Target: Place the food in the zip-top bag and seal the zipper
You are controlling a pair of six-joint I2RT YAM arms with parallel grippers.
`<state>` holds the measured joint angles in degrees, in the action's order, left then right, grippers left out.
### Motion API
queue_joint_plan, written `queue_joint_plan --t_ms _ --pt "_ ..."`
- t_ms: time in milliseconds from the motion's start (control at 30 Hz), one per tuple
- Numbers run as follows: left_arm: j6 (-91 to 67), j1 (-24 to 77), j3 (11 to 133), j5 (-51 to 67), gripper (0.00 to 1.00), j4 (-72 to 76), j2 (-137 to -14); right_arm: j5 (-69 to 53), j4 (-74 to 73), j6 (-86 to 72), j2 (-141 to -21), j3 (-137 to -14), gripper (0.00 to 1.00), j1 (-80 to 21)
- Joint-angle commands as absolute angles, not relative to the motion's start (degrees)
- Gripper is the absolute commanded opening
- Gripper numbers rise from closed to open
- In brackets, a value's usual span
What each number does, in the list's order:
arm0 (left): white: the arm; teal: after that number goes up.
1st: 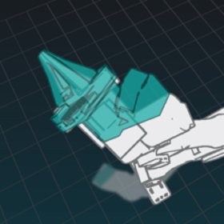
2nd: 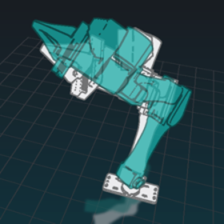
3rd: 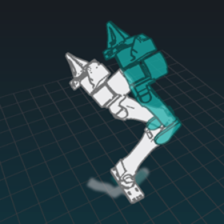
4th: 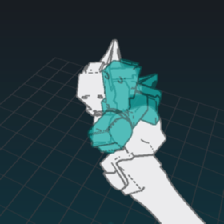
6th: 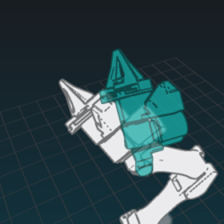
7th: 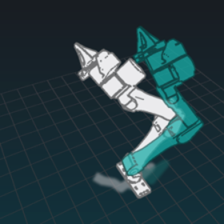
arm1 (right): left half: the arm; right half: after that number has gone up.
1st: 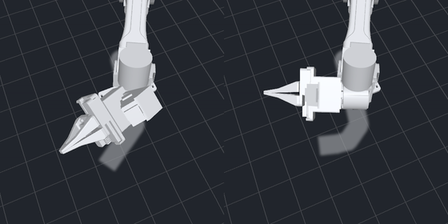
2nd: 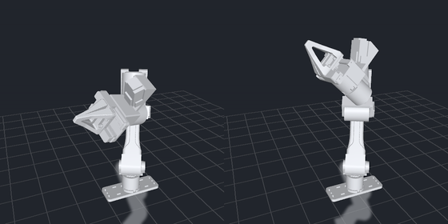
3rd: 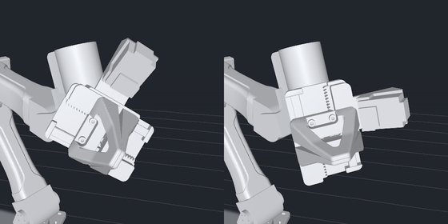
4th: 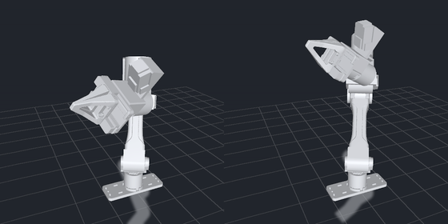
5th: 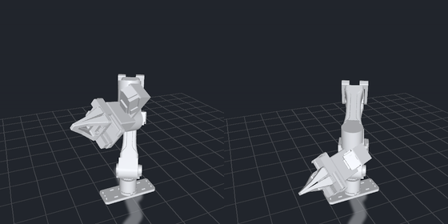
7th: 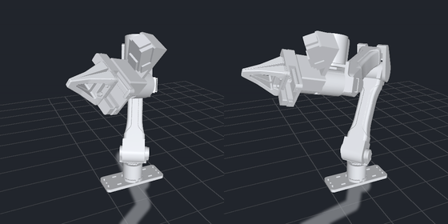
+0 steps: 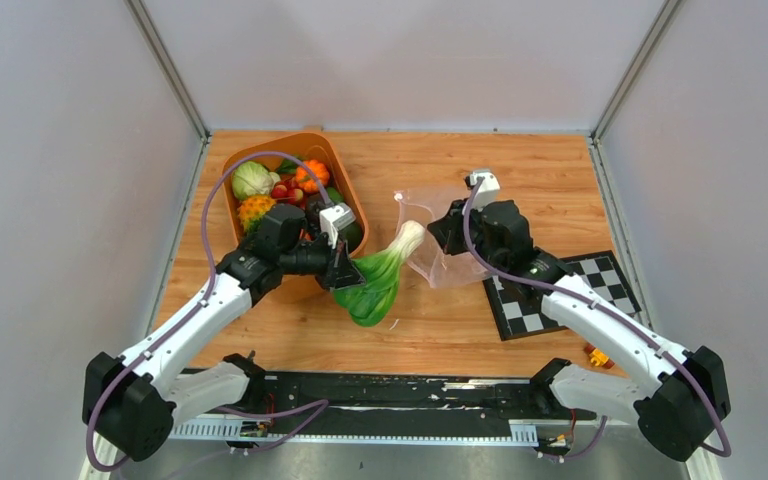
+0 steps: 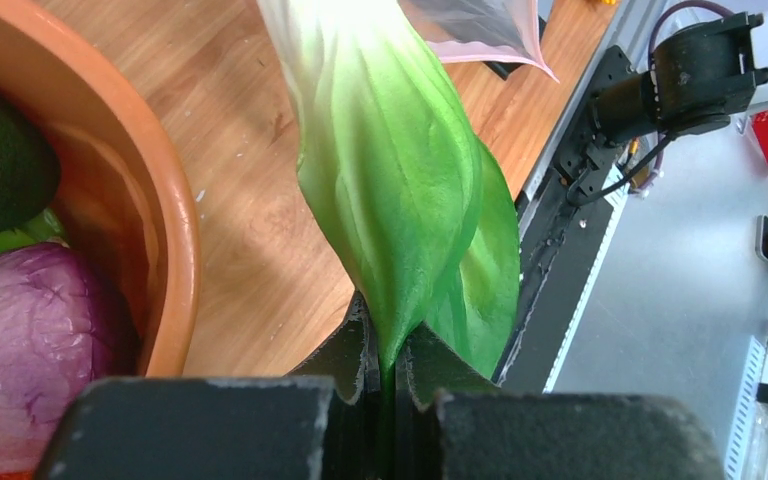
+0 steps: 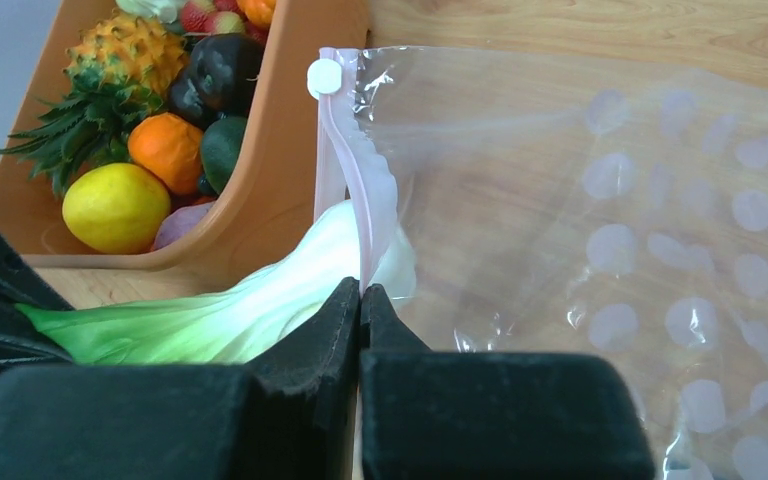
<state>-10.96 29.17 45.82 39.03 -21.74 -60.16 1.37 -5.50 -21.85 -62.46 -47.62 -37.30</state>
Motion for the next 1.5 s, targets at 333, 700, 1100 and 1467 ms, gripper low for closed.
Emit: queue_joint_plan --t_ms 333,700,1100,1467 --pt "-13.2 34.5 49.7 44.0 0.0 -13.5 -64.3 -4.5 1.7 -12.9 -61.4 -47.7 0.0 -42.5" --pt "-24.8 34.5 49.9 38.0 0.0 -4.1 -65.7 -8.6 2.8 -11.4 -59.6 -45.1 0.0 -43.6" --pt "-36.9 34.5 49.3 30.5 0.13 2.7 -67.0 -10.2 8.4 -24.7 -61.4 -43.8 0.0 -43.7" --pt "-37.0 34.6 50.4 30.0 0.82 0.7 -64.8 -5.9 9.7 -34.7 -62.9 -42.6 0.0 -42.9"
